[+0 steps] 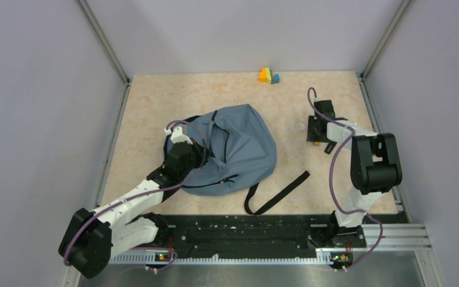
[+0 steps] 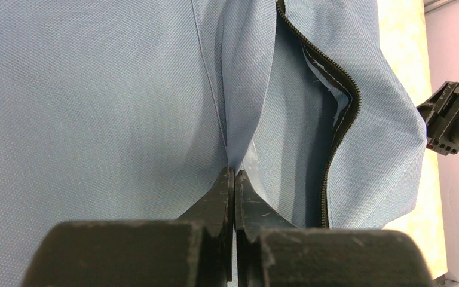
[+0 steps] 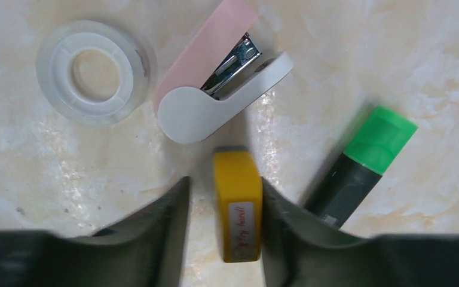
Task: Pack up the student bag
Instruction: Pick up the stationery from the center of the board, then place the stationery in the student bag.
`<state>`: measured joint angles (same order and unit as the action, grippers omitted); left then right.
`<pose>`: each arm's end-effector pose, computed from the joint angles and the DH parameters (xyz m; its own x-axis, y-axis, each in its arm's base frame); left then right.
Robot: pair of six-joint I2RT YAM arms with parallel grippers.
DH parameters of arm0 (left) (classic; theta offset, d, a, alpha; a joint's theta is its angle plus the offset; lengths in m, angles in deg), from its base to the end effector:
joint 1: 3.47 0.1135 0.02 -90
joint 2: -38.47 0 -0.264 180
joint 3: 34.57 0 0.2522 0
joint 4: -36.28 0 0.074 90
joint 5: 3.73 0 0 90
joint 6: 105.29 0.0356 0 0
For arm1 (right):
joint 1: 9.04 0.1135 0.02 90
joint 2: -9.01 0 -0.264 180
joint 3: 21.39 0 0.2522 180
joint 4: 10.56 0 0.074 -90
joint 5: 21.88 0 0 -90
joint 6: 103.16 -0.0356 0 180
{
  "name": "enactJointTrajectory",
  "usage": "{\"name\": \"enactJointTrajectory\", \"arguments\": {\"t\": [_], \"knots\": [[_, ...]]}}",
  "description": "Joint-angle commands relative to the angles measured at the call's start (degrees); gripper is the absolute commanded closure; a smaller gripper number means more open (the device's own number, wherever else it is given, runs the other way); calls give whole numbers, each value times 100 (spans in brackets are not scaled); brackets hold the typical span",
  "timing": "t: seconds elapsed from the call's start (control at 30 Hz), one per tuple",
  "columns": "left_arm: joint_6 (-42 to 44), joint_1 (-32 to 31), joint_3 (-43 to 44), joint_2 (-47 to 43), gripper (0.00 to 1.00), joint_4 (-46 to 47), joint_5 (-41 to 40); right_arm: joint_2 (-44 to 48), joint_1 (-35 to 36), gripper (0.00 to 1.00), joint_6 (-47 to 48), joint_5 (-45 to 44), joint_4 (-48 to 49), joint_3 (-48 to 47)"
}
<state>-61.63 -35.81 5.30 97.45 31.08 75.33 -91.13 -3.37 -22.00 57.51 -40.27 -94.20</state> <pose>0.1908 -0.1128 0.2123 -0.5144 -0.5150 -0.6857 0.0101 0.7959 -0.6054 0.3488 0.0280 0.1661 -0.8246 0.0699 -0.5613 0.1309 0.9890 -0.0690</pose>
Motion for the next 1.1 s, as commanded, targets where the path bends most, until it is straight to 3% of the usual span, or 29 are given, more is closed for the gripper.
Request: {"name": "enactJointTrajectory", "arguments": {"t": [0.0,0.03,0.13,0.33,0.53,0.8,1.07], "knots": [[73,6,4,-110,100,-117,58,258,-38,67,-44,-346,-119,-216],[78,10,4,-121,100,-122,62,334,-40,79,-47,-423,-164,-211],[80,7,13,-171,100,-154,66,693,53,100,-69,-576,-277,-169],[74,7,26,-223,100,-179,66,1754,933,100,-142,-768,-458,-370],[36,2,17,-220,100,-131,117,2331,2440,100,-335,-74,16,-702],[-3,7,0,-220,100,-88,152,1510,4274,100,-405,28,306,-1584],[-29,0,17,-172,100,-30,178,231,4887,100,-659,250,153,-2494]]}}
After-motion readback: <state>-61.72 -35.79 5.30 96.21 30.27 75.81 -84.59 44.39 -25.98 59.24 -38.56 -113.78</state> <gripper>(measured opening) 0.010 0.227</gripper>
